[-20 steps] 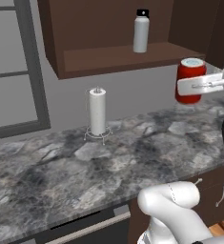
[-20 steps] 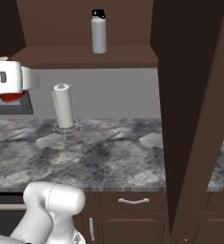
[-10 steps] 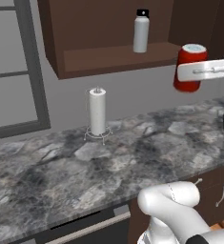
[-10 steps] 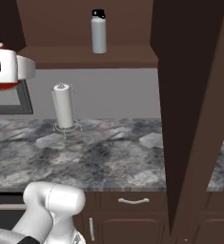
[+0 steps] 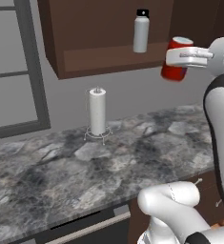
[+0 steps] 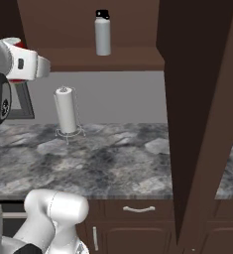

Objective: Pick the water bottle, boxed drink, can from the counter and place them in the open cabinet.

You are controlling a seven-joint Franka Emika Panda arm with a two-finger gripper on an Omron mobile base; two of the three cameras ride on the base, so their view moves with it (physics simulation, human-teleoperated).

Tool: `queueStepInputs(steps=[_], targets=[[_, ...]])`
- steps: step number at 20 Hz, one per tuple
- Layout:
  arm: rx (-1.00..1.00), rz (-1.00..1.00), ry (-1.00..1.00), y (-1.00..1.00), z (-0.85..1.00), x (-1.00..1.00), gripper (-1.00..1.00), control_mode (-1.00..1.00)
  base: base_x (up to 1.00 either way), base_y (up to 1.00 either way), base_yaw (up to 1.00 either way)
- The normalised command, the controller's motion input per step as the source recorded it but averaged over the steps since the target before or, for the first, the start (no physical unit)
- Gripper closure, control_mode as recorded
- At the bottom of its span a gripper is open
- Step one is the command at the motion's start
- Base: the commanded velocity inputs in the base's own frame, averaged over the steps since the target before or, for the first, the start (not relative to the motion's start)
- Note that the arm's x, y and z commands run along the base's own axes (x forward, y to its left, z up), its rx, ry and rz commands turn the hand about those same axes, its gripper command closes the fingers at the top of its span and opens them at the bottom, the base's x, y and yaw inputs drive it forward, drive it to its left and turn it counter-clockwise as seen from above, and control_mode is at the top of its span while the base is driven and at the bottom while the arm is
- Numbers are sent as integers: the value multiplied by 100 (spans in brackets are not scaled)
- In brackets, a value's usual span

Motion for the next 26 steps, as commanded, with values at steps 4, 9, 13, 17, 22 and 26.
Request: queueStepInputs(steps=[4,9,13,17,22,26], targets=[[3,0,16,12,0,62,100,-100,0,0,0],[0,0,1,27,1,51,100,-100,0,0,0],[0,0,0,33,1,53,100,-100,0,0,0],[0,0,0,21,0,76,100,-100,0,0,0],[0,0,0,4,-1,76,100,-100,0,0,0],[0,0,0,19,0,61,100,-100,0,0,0]])
